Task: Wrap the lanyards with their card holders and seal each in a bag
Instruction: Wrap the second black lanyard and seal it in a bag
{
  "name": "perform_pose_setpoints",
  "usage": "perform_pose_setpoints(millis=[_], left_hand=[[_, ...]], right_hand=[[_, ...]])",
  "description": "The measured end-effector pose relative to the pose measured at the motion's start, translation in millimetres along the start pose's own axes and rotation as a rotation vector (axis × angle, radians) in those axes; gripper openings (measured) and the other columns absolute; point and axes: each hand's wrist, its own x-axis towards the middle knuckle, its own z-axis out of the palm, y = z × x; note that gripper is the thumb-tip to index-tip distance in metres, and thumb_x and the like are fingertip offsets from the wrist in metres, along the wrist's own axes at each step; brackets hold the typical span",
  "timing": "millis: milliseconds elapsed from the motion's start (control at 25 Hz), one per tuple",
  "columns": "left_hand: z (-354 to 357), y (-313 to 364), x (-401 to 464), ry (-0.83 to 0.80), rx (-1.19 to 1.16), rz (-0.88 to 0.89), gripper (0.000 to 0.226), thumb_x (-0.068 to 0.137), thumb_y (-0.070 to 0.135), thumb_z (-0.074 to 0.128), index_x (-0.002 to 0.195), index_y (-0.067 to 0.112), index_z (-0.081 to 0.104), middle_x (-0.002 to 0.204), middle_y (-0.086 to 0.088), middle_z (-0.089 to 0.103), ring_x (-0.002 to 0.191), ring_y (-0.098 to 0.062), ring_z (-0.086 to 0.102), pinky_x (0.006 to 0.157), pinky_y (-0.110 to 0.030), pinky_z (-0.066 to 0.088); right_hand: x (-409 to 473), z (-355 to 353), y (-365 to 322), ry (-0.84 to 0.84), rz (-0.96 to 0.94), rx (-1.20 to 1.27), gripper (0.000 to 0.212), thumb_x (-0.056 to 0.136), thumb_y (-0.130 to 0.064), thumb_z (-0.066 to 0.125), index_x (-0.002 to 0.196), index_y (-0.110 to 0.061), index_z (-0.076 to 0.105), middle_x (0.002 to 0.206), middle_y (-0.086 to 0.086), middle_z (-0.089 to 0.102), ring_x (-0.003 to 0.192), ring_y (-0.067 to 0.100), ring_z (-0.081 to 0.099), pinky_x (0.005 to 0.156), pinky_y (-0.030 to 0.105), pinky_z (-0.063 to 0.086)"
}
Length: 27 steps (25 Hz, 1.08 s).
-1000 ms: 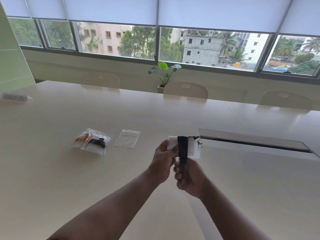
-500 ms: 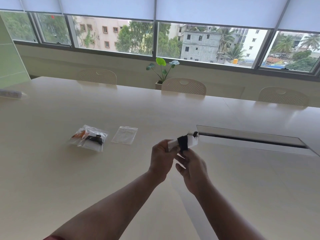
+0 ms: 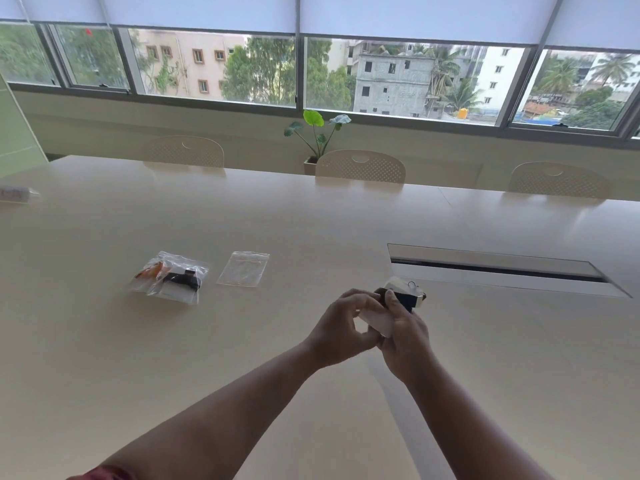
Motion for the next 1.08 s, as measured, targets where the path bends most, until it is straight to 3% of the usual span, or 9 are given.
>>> perform_pose_setpoints(millis=[120,240,400,560,680,840,1080], left_hand=[[0.7,1.7,8.5,0.080,-0.326,-0.330,0.026,0.086,0.011,0.070,0.110,0.020,0.068,0.104,-0.004,0.074,0.091,-0.018,0.067,0.081,-0.034,0.057],[8.5,-5.4,18.4,0.150,-0.403,-0.444,0.013,0.095,0.012,0.071,0.107,0.009,0.071,0.096,-0.010,0.071,0.088,-0.023,0.064,0.091,-0.045,0.057],[22.8,-14.7,24.8,0.107,-0.478,-0.563,0.009,0.088,0.004,0.077,0.094,0.005,0.071,0.080,-0.009,0.069,0.080,-0.025,0.059,0.079,-0.039,0.053],[41.7,-25.1,35.7,0.086,-0.381,-0.631,0.012,0.087,0.007,0.079,0.092,0.011,0.068,0.080,-0.006,0.069,0.068,-0.018,0.060,0.075,-0.035,0.053],[55.8,-31.8,44.8,0.154,-0.324,-0.652,0.012,0.089,0.010,0.077,0.095,0.013,0.067,0.084,-0.006,0.069,0.068,-0.016,0.062,0.070,-0.030,0.053],[68.9,-37.3,52.5,0.221,-0.061,-0.586,0.013,0.088,0.019,0.076,0.096,0.021,0.065,0.086,0.001,0.070,0.078,-0.014,0.068,0.069,-0.025,0.054],[69.6,-41.2,69.2,0.165,0.201,-0.562,0.017,0.085,0.027,0.077,0.095,0.015,0.069,0.089,0.000,0.071,0.085,-0.018,0.068,0.079,-0.031,0.057]], right_hand=[[7.2,-14.1,-4.2,0.022,0.061,-0.102,0.022,0.097,-0.026,0.066,0.116,-0.015,0.068,0.098,0.005,0.077,0.086,0.020,0.072,0.069,0.031,0.053],[11.6,-25.4,-8.2,-0.008,0.092,-0.211,0.020,0.095,-0.024,0.067,0.114,-0.017,0.068,0.093,0.002,0.079,0.078,0.014,0.075,0.063,0.029,0.054],[16.3,-43.8,-10.6,-0.035,0.107,-0.310,0.024,0.096,-0.021,0.067,0.117,-0.012,0.068,0.098,0.008,0.078,0.086,0.020,0.072,0.072,0.033,0.055],[19.1,-59.3,-11.3,0.008,-0.011,-0.430,0.028,0.094,-0.015,0.071,0.121,-0.008,0.065,0.101,0.016,0.075,0.078,0.020,0.073,0.061,0.031,0.055],[25.1,-66.3,-7.5,0.122,-0.159,-0.524,0.044,0.093,-0.009,0.070,0.134,-0.014,0.054,0.105,0.014,0.074,0.092,0.029,0.073,0.079,0.043,0.058],[41.0,-79.3,-2.9,0.212,-0.338,-1.008,0.074,0.091,-0.022,0.072,0.154,-0.020,0.033,0.116,0.000,0.067,0.106,0.019,0.062,0.087,0.030,0.045],[66.9,-84.9,3.1,0.229,-0.350,-1.349,0.064,0.093,-0.028,0.063,0.152,-0.018,0.040,0.138,0.011,0.059,0.126,0.035,0.049,0.102,0.037,0.039]])
